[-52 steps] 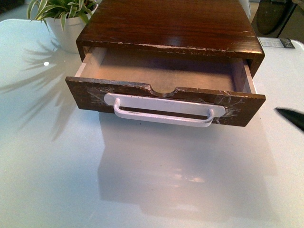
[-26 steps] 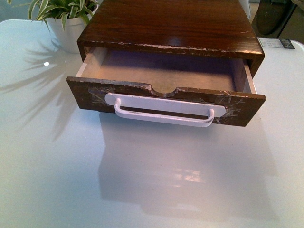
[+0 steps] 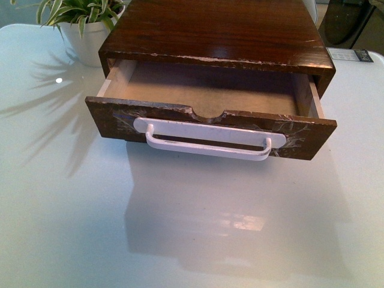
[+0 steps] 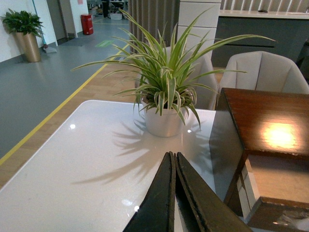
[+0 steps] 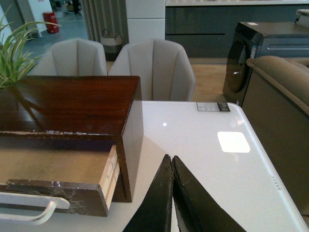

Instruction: Open drawer

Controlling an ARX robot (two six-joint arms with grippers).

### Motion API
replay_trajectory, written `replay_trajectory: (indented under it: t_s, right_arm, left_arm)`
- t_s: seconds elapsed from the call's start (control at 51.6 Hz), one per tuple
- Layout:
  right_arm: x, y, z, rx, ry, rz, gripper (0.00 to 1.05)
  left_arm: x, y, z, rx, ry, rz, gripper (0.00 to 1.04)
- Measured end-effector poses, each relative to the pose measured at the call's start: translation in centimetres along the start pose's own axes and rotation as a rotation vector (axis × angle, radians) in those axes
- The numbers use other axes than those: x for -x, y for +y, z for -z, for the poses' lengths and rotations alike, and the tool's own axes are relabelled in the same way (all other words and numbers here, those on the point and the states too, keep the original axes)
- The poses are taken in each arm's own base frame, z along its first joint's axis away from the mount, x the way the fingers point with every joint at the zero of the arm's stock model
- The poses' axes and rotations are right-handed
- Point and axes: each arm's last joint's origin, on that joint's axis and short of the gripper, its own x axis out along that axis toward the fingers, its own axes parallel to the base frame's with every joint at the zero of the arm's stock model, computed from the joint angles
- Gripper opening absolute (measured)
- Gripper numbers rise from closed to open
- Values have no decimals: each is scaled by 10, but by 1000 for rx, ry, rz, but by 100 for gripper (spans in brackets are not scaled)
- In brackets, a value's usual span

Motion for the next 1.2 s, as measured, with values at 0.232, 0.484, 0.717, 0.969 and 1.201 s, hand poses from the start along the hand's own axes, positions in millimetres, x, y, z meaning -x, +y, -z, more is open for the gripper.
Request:
replay_trajectory:
  t_s: [0.232, 0.484, 0.717, 0.969, 1.201]
  right_arm:
    - [5, 0, 6, 0, 2, 0, 2]
    - [10, 0, 11, 0, -20, -1, 2]
    - [18, 0, 15, 0, 6, -3, 2]
    - [24, 0, 15, 0, -14, 1, 2]
    - [25, 0, 15, 0, -15, 1, 2]
  left_arm:
    - [12, -9, 8, -1, -3, 5, 2]
    - [22, -23, 14, -3, -4, 14, 2]
    - [30, -23, 20, -4, -20, 7, 2]
    - [37, -23, 20, -4, -20, 7, 2]
    - [42, -23, 20, -4, -21, 7, 2]
